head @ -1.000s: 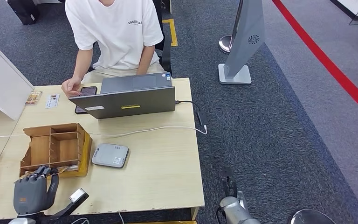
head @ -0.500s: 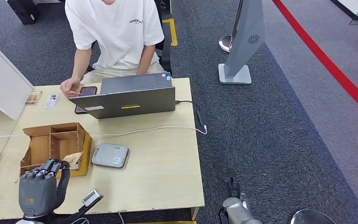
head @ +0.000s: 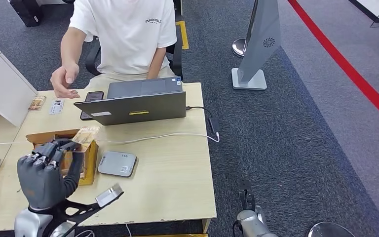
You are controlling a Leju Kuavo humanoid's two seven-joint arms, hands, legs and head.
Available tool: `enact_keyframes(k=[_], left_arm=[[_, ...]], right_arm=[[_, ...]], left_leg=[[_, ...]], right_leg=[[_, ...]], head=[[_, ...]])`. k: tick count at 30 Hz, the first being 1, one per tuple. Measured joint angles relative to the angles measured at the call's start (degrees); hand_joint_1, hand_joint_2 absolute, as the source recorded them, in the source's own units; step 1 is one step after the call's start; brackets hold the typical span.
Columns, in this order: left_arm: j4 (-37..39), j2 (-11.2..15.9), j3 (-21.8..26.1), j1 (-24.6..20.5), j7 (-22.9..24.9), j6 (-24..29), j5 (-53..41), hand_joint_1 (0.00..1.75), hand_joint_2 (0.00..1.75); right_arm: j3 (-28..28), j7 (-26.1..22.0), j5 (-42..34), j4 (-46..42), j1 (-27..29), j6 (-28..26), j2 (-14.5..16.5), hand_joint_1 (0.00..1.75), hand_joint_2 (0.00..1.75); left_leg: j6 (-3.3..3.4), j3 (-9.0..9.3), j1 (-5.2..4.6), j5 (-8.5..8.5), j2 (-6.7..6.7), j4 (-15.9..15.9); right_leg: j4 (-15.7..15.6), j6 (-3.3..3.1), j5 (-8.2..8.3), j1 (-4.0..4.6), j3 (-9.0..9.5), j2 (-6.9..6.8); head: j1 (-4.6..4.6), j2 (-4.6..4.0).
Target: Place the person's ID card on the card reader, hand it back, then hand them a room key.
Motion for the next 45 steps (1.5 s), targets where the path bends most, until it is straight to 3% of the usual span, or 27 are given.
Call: enact_keyframes(k=[10,15,20,24,45], left_arm=[[21.95,-3.03,0.13,-25.20,2.98,-0.01,-9.21,1.75,1.75],[32.38,-4.10,2.19,-32.39,3.21,0.03,-11.79,1.75,1.75],[38.14,-5.06,3.61,-35.65,3.05,0.05,-11.87,1.75,1.75],[40.49,-5.74,4.25,-36.53,2.48,0.06,-12.39,0.00,1.75],[41.57,-7.68,5.95,-36.30,-1.95,0.09,-10.06,0.00,1.75]], right_arm=[[2.03,0.39,3.50,0.22,-2.35,0.96,3.33,0.00,1.75],[2.92,0.61,3.96,0.49,-2.80,0.88,4.48,0.00,1.75],[3.07,0.67,3.99,0.68,-2.91,0.81,5.07,0.00,1.75],[3.08,0.74,3.92,0.72,-2.91,0.74,5.24,0.00,1.75],[3.08,1.22,3.82,0.72,-2.92,0.72,5.55,0.00,1.75]], left_leg=[[-0.04,0.00,0.00,0.23,0.03,0.01],[-0.04,-0.01,0.00,0.22,0.11,0.01],[-0.03,-0.05,0.00,0.22,0.13,0.00],[-0.03,-0.07,0.00,0.22,0.11,0.00],[-0.03,-0.09,0.00,0.22,0.11,-0.01]], right_leg=[[0.05,-0.07,0.23,0.00,-0.03,0.06],[0.06,-0.12,0.25,0.00,-0.08,0.15],[0.05,-0.12,0.25,0.00,-0.13,0.16],[0.05,-0.12,0.24,0.00,-0.14,0.14],[0.05,-0.12,0.25,0.00,-0.16,0.14]], head=[[0.03,0.00],[0.02,0.00],[0.02,0.00],[0.02,0.00],[0.01,0.00]])
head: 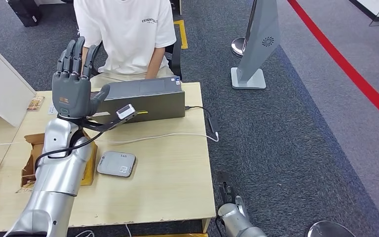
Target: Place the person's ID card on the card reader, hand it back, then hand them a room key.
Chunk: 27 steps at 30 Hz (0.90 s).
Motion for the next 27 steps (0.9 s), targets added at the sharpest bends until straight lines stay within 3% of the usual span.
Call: enact_keyframes(k=[6,11,13,19,27], left_arm=[[-5.53,-0.89,0.49,3.86,-3.02,0.05,0.91,0.00,1.75],[-20.26,1.16,-1.76,15.42,-0.97,0.10,6.20,0.00,1.75],[-25.11,2.96,-0.78,19.80,-2.64,0.12,9.80,0.00,1.75],[-27.75,7.32,11.63,25.42,-13.31,0.09,23.14,0.00,1.75],[-26.15,9.30,25.24,28.30,-19.16,0.02,32.82,0.00,1.75]], right_arm=[[-0.09,0.07,-1.10,0.01,0.05,-0.44,-0.03,0.00,1.75],[-0.71,0.13,-2.83,-0.01,0.75,-1.13,-1.10,0.00,1.75],[-0.88,0.34,-2.85,-0.02,1.22,-1.10,-1.93,0.00,1.75],[-1.24,0.55,-2.04,-0.02,2.44,-0.25,-4.34,0.00,1.75],[-1.78,0.16,-1.20,-0.02,3.08,-0.07,-6.00,0.00,1.75]], left_leg=[[0.00,0.01,-0.02,-0.05,0.08,-0.01],[-0.03,0.01,-0.02,-0.20,0.20,-0.05],[-0.04,0.01,-0.01,-0.25,0.20,-0.06],[-0.06,0.03,0.06,-0.24,0.18,-0.09],[-0.10,0.01,0.06,-0.23,0.16,-0.09]], right_leg=[[-0.01,0.01,-0.01,-0.01,0.00,0.09],[-0.02,0.08,-0.12,-0.02,-0.03,0.21],[-0.02,0.05,-0.19,-0.01,-0.03,0.20],[0.01,-0.03,-0.27,0.05,-0.05,0.19],[0.00,-0.04,-0.28,0.07,-0.04,0.17]], head=[[0.01,0.00],[0.02,0.00],[0.01,0.00],[0.00,0.00],[0.02,0.00]])
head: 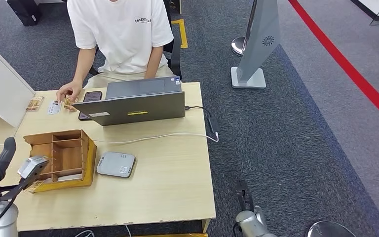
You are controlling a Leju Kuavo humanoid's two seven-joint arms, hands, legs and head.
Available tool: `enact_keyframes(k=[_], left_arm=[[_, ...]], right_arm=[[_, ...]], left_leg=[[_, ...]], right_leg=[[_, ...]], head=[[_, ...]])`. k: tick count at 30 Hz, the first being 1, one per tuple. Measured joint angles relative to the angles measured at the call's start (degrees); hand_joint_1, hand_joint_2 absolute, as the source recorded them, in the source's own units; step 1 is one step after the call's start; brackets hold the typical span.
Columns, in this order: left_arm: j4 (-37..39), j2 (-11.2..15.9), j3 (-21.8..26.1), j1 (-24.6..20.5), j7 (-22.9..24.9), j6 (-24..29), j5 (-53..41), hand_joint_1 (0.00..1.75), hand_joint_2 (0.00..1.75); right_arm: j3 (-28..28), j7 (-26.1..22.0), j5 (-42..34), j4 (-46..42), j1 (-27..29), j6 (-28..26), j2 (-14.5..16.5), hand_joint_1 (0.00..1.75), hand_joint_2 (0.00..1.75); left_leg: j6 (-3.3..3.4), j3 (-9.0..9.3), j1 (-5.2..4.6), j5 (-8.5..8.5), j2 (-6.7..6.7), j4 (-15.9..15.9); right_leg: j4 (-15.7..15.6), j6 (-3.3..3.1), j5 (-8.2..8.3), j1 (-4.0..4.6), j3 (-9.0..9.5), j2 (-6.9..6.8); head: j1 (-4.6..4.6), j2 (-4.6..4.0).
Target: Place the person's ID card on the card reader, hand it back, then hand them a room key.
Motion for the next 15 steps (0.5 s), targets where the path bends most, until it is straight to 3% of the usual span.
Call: enact_keyframes(k=[5,9,11,14,15], left_arm=[[4.32,2.52,3.72,1.99,0.65,-0.06,8.75,0.00,1.75],[12.69,5.48,8.70,2.58,-1.27,-2.39,17.76,0.00,1.75],[19.57,7.69,12.68,2.45,-1.87,-9.74,26.62,0.00,1.75],[31.14,11.41,19.63,1.74,-1.62,-28.85,40.59,0.00,1.75],[33.07,12.03,20.78,1.60,-1.50,-31.95,42.43,0.00,1.75]], right_arm=[[-0.08,-0.38,0.58,0.00,0.20,0.25,-0.42,0.00,1.75],[-0.09,-1.14,1.54,-0.01,0.54,1.06,-0.67,0.00,1.75],[-0.08,-1.90,1.88,-0.04,0.99,2.17,-0.97,0.00,1.75],[-0.07,-3.36,1.99,-0.19,1.94,4.11,-1.70,0.00,1.75],[-0.06,-3.60,2.00,-0.23,2.10,4.40,-1.84,0.00,1.75]], left_leg=[[0.00,0.00,0.00,-0.02,0.01,0.00],[-0.03,0.04,0.02,-0.04,0.05,-0.07],[-0.05,0.10,0.03,-0.05,0.13,-0.11],[-0.09,0.11,0.08,-0.06,0.15,-0.14],[-0.09,0.09,0.09,-0.07,0.14,-0.14]], right_leg=[[-0.01,0.00,-0.01,-0.01,-0.01,0.01],[0.00,-0.04,-0.03,0.00,-0.01,0.04],[0.00,-0.06,-0.04,0.01,-0.02,0.13],[0.00,-0.14,-0.09,0.06,-0.02,0.15],[0.00,-0.16,-0.11,0.07,-0.02,0.13]], head=[[0.02,0.00],[-0.01,0.00],[-0.01,0.00],[-0.03,0.00],[-0.02,0.00]])
